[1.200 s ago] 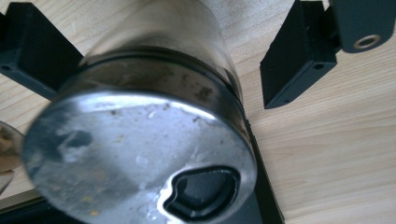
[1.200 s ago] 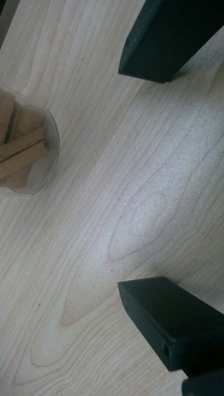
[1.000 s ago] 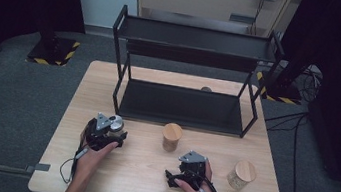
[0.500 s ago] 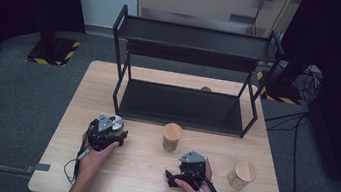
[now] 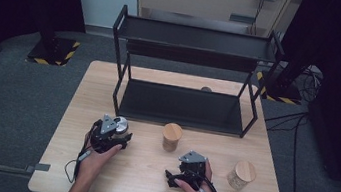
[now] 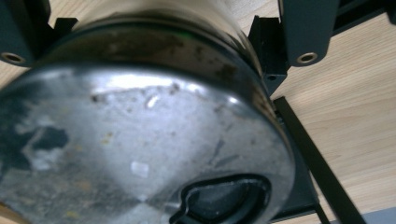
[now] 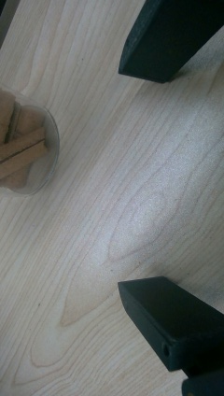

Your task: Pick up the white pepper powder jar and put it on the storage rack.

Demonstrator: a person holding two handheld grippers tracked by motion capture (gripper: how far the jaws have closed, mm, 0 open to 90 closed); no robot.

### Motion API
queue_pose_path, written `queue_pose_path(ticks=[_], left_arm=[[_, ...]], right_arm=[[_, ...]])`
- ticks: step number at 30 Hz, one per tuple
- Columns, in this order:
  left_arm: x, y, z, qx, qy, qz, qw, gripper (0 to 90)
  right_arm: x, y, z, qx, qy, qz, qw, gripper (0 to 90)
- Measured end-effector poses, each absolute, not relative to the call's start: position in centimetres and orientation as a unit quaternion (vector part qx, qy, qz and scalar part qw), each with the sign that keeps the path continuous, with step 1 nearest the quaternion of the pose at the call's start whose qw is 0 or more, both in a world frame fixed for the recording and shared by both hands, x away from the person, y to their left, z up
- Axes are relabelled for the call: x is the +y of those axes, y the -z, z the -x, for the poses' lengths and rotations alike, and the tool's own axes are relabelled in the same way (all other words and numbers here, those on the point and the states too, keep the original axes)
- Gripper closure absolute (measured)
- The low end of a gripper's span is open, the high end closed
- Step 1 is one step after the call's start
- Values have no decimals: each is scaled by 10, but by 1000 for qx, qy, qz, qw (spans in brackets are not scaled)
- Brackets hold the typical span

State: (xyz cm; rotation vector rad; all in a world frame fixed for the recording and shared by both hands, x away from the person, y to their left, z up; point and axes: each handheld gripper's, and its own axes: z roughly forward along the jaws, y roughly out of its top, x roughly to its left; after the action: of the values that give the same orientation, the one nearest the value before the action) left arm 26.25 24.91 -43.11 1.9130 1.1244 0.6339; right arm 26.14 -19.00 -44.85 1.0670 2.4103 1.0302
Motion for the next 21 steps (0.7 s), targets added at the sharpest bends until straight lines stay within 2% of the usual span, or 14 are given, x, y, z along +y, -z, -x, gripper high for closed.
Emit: queue_pose_path(ticks=[21], left_arm=[[239, 424, -274, 425, -248, -769, 408, 290]], right_arm=[[-190, 449, -261, 841, -359, -373, 155, 5]])
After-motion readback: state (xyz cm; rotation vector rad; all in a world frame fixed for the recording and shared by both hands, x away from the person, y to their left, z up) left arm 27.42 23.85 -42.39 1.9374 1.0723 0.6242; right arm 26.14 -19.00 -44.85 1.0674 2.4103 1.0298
